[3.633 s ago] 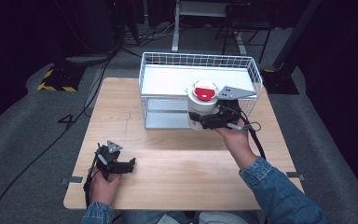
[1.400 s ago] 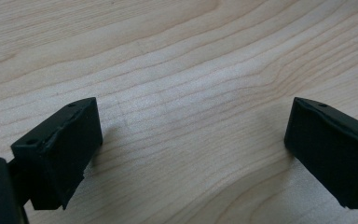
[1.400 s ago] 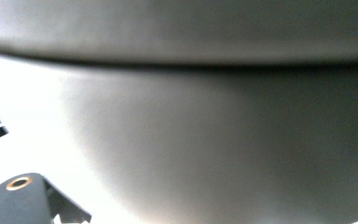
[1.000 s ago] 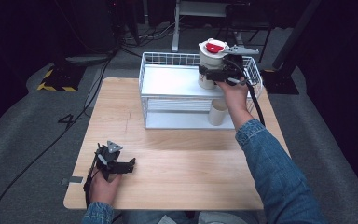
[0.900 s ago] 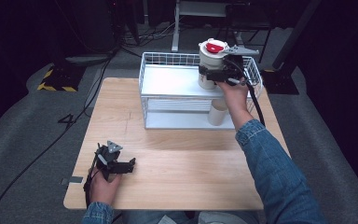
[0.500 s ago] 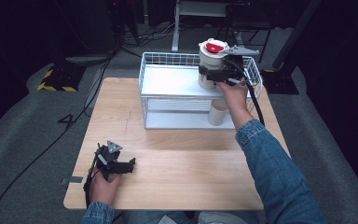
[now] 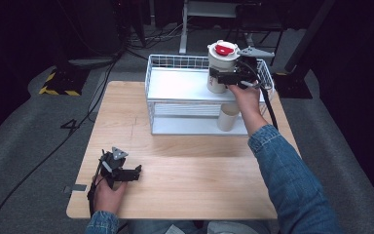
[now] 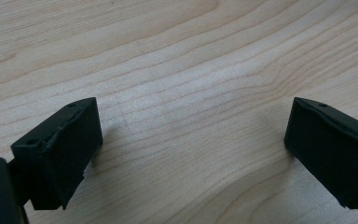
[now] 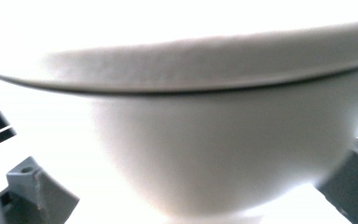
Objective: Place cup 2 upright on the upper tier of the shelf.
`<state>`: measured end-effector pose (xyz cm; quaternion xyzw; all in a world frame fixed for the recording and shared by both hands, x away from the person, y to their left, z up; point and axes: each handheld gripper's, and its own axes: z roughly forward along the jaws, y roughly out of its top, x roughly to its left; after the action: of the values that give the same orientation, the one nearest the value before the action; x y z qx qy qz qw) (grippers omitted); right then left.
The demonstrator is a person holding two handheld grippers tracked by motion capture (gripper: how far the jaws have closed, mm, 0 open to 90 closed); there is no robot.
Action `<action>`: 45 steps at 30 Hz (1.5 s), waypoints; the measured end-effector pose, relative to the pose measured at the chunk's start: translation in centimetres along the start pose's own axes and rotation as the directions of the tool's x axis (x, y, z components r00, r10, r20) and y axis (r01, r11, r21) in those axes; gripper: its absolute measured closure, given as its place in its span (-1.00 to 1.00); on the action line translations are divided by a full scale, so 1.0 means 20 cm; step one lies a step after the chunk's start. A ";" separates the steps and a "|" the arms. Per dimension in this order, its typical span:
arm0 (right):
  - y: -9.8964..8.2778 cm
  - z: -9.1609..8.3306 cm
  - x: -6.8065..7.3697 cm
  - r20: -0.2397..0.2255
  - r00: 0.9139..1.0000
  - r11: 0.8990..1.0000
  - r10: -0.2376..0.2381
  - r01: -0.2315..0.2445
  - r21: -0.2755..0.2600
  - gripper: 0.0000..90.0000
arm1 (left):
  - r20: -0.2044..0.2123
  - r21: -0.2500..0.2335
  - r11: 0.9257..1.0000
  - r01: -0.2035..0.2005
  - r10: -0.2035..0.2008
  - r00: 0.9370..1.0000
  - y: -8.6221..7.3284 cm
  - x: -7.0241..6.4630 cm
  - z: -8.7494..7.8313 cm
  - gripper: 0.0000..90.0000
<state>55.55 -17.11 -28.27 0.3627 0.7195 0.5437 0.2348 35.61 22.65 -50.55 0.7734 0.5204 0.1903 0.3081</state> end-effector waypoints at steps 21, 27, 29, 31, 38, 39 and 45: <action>0.02 -0.31 0.01 -0.046 0.997 0.998 -0.055 0.055 0.005 -1.00 | -0.006 0.002 1.000 0.001 -0.001 1.000 -0.02 0.00 -0.02 -0.90; -0.02 -0.43 0.01 -0.070 0.995 0.998 -0.064 0.064 -0.002 -1.00 | -0.005 0.001 1.000 0.009 -0.009 1.000 -0.03 0.00 -0.03 -0.90; -0.03 -0.46 0.02 -0.077 0.995 0.998 -0.062 0.062 0.001 -1.00 | -0.003 0.001 1.000 0.010 -0.010 1.000 -0.03 0.00 -0.03 -0.90; -0.05 -0.50 0.02 -0.083 0.995 0.998 -0.064 0.064 0.006 -1.00 | -0.003 0.001 1.000 0.010 -0.010 1.000 -0.03 0.00 -0.03 -0.90; -0.14 -0.64 0.01 -0.092 0.992 0.996 -0.086 0.087 0.000 -1.00 | 0.002 0.003 1.000 0.007 -0.007 1.000 -0.03 0.01 -0.02 -0.91; -0.15 -0.66 0.01 -0.090 0.992 0.996 -0.089 0.089 0.003 -1.00 | 0.000 0.001 1.000 0.004 -0.004 1.000 -0.02 0.01 -0.02 -0.91; -0.20 -0.76 0.02 -0.061 0.989 0.991 -0.134 0.135 0.014 -1.00 | 0.002 0.002 1.000 0.005 -0.005 1.000 -0.02 0.01 -0.02 -0.91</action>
<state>43.21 -26.71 -27.56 0.2990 0.7540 0.5307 0.2457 35.14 23.04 -50.55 0.7724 0.5222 0.1884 0.3084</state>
